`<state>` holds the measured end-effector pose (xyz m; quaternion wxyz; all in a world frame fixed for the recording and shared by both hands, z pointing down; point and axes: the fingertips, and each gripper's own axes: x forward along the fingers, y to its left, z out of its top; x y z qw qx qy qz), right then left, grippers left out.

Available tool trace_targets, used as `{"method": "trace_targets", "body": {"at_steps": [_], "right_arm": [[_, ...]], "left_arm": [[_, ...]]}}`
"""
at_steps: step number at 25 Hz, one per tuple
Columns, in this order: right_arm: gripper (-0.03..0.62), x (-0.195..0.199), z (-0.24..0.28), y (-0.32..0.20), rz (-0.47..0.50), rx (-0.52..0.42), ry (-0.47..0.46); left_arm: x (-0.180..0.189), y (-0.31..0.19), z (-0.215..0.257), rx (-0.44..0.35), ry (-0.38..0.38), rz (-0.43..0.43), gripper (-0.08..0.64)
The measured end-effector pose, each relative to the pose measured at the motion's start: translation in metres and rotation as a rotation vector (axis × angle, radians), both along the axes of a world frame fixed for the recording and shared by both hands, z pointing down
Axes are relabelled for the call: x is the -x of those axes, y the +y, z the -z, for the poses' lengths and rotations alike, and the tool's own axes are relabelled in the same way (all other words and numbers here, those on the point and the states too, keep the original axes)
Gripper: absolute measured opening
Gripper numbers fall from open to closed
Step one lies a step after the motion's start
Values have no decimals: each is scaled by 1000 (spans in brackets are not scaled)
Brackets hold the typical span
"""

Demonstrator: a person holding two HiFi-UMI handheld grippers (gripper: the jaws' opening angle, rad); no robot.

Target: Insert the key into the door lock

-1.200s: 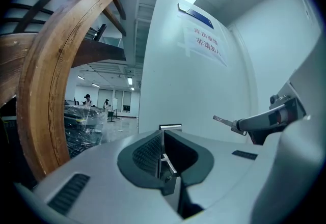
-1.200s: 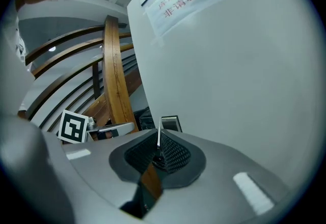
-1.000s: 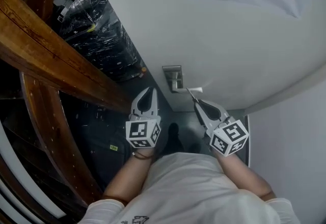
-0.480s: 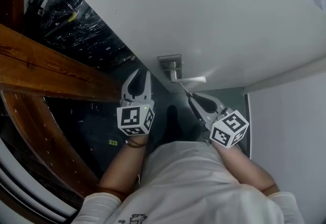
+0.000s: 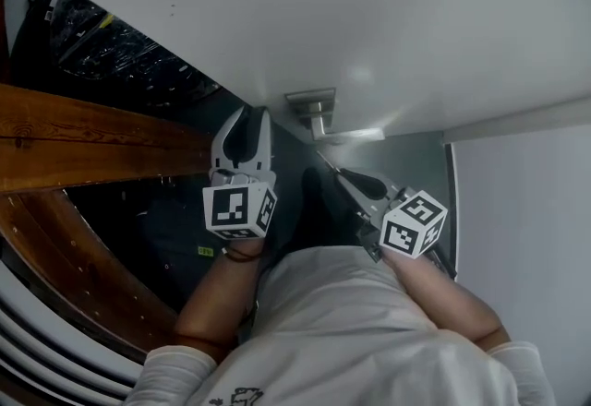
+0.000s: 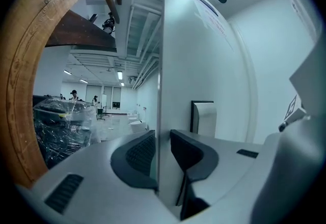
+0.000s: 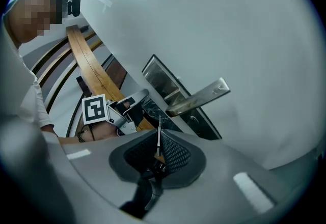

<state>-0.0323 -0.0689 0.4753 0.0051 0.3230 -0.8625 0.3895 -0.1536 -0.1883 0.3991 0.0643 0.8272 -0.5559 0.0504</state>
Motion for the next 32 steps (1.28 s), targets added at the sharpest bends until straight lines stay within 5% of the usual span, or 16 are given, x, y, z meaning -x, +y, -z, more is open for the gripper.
{"method": "trace_targets", "body": {"at_steps": [8,18,32], "right_arm": [[26,1,-32,-9,-49,76,-36],[26,-3,-78,-37,-202,237,-188],[26,-5,-81,-54,-251,271,-241]], "left_arm": [[-2,-3,3,-18,28,-22,84],[-3,-4,3,-16,17,-43,84],[-2,-4,3,6,18,-58,84]]}}
